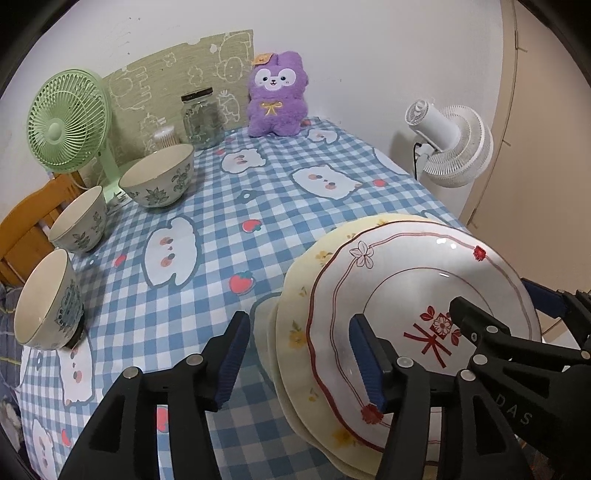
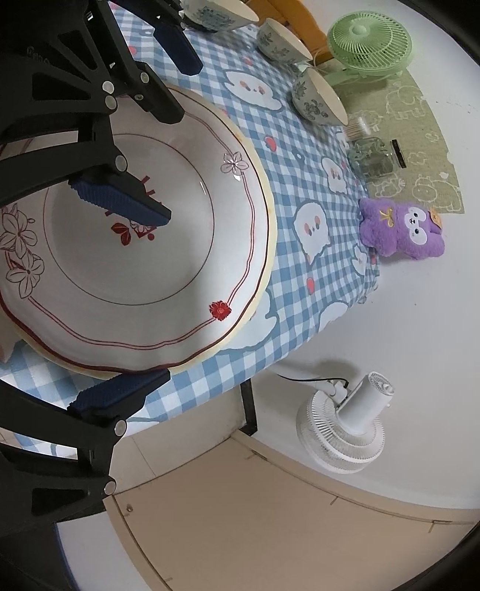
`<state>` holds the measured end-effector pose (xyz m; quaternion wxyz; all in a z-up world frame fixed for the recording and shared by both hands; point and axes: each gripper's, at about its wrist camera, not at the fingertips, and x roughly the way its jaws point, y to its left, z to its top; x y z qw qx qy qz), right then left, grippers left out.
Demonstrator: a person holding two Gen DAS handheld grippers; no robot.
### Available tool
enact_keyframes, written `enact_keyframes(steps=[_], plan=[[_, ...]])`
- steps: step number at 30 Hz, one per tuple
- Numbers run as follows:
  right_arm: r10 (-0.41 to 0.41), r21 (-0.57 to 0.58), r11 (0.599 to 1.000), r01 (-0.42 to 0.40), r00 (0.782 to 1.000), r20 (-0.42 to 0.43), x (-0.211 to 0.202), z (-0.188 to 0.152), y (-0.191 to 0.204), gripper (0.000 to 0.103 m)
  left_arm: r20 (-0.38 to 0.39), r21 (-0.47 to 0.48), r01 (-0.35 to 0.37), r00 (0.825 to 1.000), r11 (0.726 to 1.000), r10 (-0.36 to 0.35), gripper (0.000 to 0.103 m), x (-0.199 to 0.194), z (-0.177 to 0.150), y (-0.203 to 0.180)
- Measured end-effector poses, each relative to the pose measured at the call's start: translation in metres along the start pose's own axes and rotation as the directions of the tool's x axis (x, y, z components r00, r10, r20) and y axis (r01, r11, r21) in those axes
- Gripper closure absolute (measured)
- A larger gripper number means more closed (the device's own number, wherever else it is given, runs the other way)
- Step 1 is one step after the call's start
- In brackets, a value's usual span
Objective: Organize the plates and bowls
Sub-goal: 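Lower the red-rimmed plate onto the flower plate stack with both tools, then open both tools and pull them back from the plate stack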
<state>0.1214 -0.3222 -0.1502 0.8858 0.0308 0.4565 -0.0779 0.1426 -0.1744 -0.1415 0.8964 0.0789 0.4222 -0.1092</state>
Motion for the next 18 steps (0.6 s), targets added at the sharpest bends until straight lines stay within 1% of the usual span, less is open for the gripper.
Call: enact_keyframes(steps=[2,5,8,12,18], plan=[[0.015,0.022,1.0,-0.015,1.0,-0.01,-0.002,0.001,-0.003,0.023,0.011,-0.01,0.003,1.0,1.0,-0.003,0.034,-0.004,0.001,0.002],[0.009,0.02,1.0,-0.009,1.0,-0.022,-0.005,0.001,-0.002,0.023,0.03,-0.027,0.01,1.0,1.0,-0.009,0.026,-0.012,0.004,0.007],[-0.014,-0.015,1.0,0.014,1.0,0.008,-0.014,0.004,0.003,0.023,0.041,-0.028,0.0,0.999,1.0,0.001,0.023,-0.019,0.006,0.01],[-0.01,-0.05,0.999,0.012,0.999,0.046,-0.028,0.01,0.011,0.022,0.05,-0.051,-0.01,0.999,0.999,0.013,0.021,-0.03,0.009,0.018],[0.064,-0.051,0.997,-0.061,0.996,0.063,-0.042,0.017,0.018,0.022,0.072,-0.095,-0.053,0.996,0.994,0.06,0.015,-0.051,0.009,0.033]])
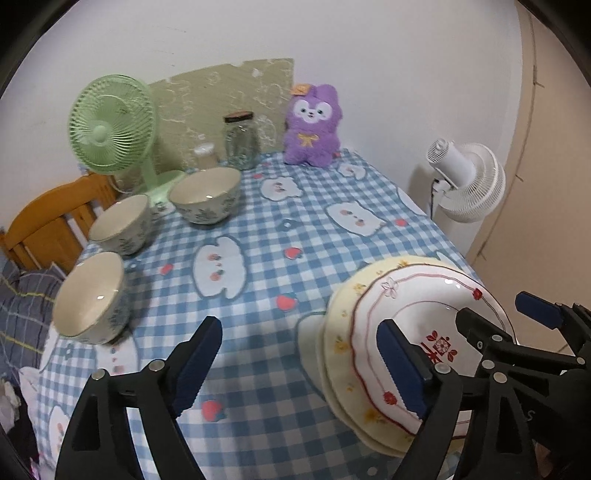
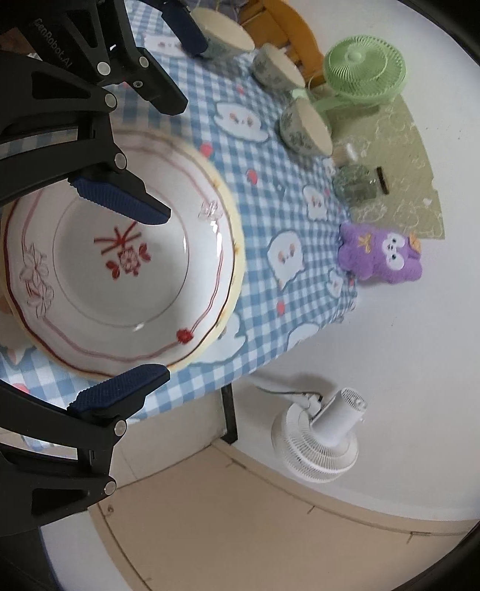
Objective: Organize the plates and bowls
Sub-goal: 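Open both tools and pull them back from the plate stack, then move both tools to the large beige bowl and close them on its rim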
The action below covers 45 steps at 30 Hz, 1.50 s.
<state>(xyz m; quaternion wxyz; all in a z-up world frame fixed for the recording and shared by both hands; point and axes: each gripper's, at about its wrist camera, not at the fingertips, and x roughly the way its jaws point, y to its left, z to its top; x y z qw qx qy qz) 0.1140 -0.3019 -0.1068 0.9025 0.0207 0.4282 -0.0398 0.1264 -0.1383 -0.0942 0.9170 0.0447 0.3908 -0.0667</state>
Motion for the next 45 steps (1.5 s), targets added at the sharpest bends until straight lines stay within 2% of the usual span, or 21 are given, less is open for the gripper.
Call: enact_keyframes(steps=[5,17,24,27,36,45], plan=[[0.063,-0.015,0.998,-0.062,0.998,0.031,-0.013,0.01,0.013,0.022,0.023,-0.045,-0.037,0.999,0.998,0.038,0.01,-0.018,0.003,0.015],[0.151,-0.069,0.987,-0.144,0.983,0.101,-0.043,0.034,0.054,0.022,0.048,-0.139,-0.082,0.995,0.987,0.09,0.01,-0.048,0.014,0.062],[0.172,-0.088,0.983,-0.162,0.977,0.124,-0.052,0.038,0.08,0.021,0.05,-0.165,-0.073,0.995,0.984,0.082,0.01,-0.052,0.016,0.092],[0.172,-0.075,0.984,-0.164,0.977,0.127,-0.055,0.039,0.091,0.021,0.063,-0.144,-0.058,0.996,0.988,0.068,0.01,-0.055,0.015,0.103],[0.156,-0.073,0.986,-0.148,0.981,0.115,-0.056,0.042,0.136,0.021,0.111,-0.097,-0.1,0.988,0.99,0.11,0.01,-0.065,0.018,0.139],[0.167,-0.106,0.982,-0.156,0.98,0.106,-0.047,0.049,0.184,0.021,0.099,-0.132,-0.117,0.987,0.984,0.13,0.01,-0.06,0.017,0.186]])
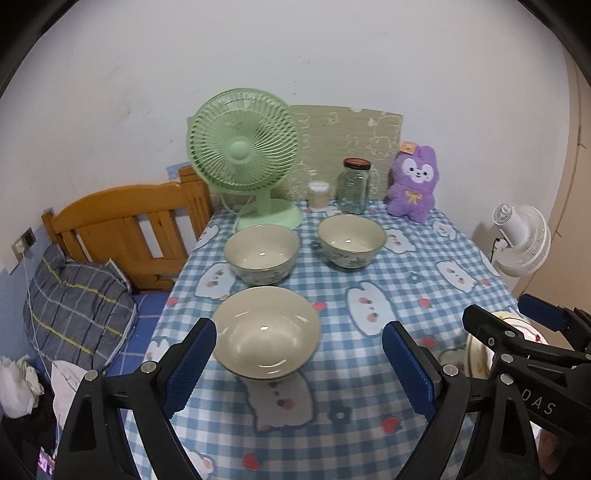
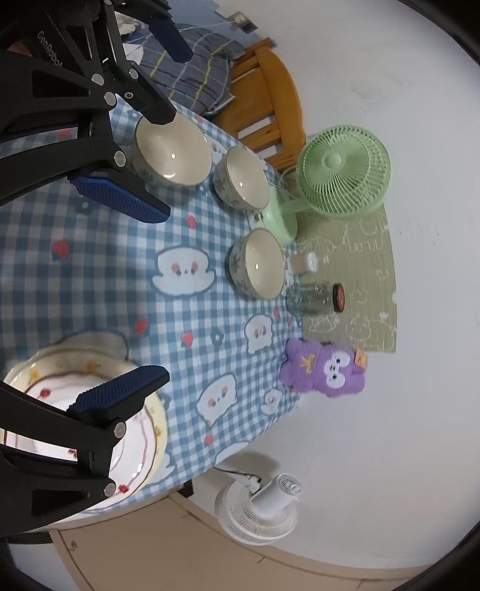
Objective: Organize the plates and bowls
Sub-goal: 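Move both tools to the large beige bowl and close them on its rim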
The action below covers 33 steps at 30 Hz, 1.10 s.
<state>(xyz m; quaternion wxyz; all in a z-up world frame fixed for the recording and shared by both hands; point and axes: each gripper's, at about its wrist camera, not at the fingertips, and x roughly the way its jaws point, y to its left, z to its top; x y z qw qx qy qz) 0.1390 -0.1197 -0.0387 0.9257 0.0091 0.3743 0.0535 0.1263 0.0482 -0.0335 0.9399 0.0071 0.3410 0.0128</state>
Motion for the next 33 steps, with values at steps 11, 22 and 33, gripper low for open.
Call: enact_keyframes(steps=[11,22,33], plan=[[0.037,-0.051,0.998,-0.038,0.999,-0.014,0.03,0.01,0.049,0.021,-0.044,-0.034,-0.038,0.998,0.999,0.037,0.011,0.023,0.001,0.05],[0.087,0.005,0.996,-0.087,0.994,-0.071,0.075,0.016,0.075,0.021,-0.136,-0.023,-0.039,0.99,0.999,0.035,0.019,0.07,0.0,0.081],[0.11,-0.034,0.993,-0.116,0.982,-0.151,0.12,0.009,0.1,0.029,-0.23,-0.041,-0.023,0.973,0.999,0.013,0.036,0.115,-0.009,0.093]])
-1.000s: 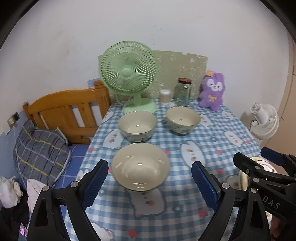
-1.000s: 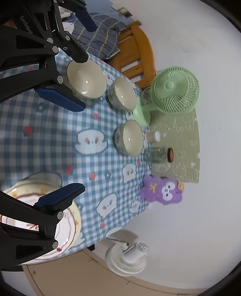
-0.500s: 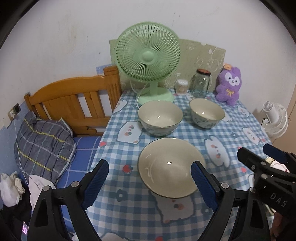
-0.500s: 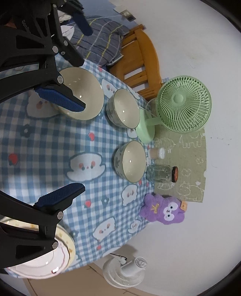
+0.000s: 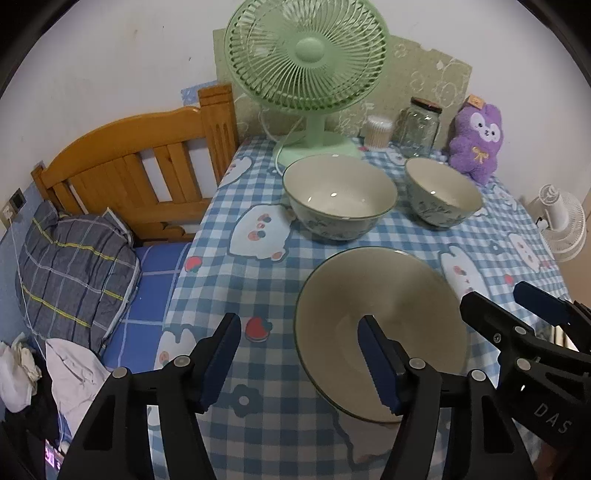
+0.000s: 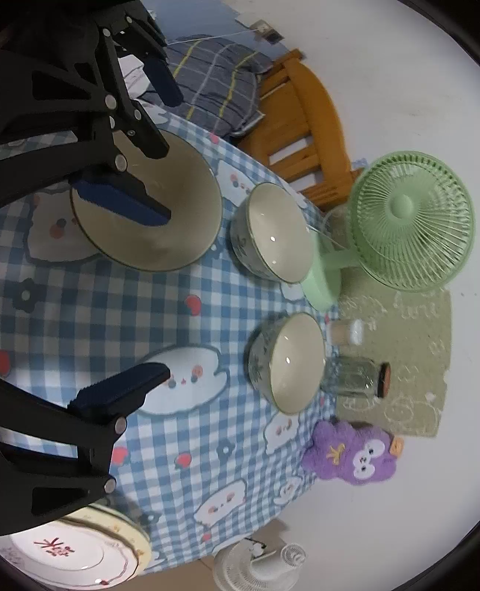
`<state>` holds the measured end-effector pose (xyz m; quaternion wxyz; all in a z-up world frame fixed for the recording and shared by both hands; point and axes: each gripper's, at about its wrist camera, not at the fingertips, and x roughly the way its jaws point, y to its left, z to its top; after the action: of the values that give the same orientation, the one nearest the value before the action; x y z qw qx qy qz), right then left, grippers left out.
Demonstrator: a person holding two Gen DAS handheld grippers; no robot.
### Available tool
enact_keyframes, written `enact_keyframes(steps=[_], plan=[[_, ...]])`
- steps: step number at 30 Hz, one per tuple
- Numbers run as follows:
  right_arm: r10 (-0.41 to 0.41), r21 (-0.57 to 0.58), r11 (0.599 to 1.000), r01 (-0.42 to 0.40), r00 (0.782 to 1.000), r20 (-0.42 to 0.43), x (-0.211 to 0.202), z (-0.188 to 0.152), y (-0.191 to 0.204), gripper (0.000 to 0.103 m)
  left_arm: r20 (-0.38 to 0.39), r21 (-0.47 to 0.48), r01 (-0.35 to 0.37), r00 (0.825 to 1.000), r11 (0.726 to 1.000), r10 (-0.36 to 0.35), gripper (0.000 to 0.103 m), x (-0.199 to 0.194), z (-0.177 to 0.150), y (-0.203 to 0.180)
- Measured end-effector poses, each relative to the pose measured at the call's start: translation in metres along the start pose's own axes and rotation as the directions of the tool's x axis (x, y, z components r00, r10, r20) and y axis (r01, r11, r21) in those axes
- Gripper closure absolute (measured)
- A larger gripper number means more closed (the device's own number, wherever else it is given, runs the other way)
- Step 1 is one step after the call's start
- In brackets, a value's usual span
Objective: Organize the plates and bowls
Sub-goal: 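Move both tools to the large beige bowl and close them on its rim, then lift the beige bowl with both tools and carry it toward the plate stack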
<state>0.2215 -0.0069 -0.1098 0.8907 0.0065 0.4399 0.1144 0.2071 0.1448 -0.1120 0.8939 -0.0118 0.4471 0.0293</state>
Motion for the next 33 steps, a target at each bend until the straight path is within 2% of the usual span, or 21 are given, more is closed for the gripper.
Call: enact_keyframes(steps=[6,8,12,20,33], plan=[[0.017,-0.033,0.999,-0.018,0.999,-0.045,0.025,-0.001,0.009,0.046,-0.037,-0.007,0.007,0.999,1.0,-0.007,0.049,0.019,0.0,0.003],[0.027,-0.037,0.999,-0.029,0.997,-0.067,0.031,-0.003,0.011,0.055,-0.047,-0.014,0.015,0.999,1.0,-0.016,0.054,0.024,-0.001,0.003],[0.032,-0.05,0.998,-0.036,0.997,-0.077,0.037,-0.004,0.013,0.06,-0.054,-0.011,0.039,0.998,0.999,-0.04,0.058,0.027,0.0,-0.001],[0.043,-0.072,0.996,-0.05,0.994,-0.097,0.044,-0.007,0.017,0.08,-0.052,0.003,0.054,0.997,0.999,-0.054,0.07,0.033,0.0,-0.009],[-0.002,-0.111,0.994,-0.009,0.995,-0.103,0.041,-0.009,0.017,0.088,-0.027,0.014,0.011,1.0,1.0,-0.01,0.076,0.028,-0.003,-0.014]])
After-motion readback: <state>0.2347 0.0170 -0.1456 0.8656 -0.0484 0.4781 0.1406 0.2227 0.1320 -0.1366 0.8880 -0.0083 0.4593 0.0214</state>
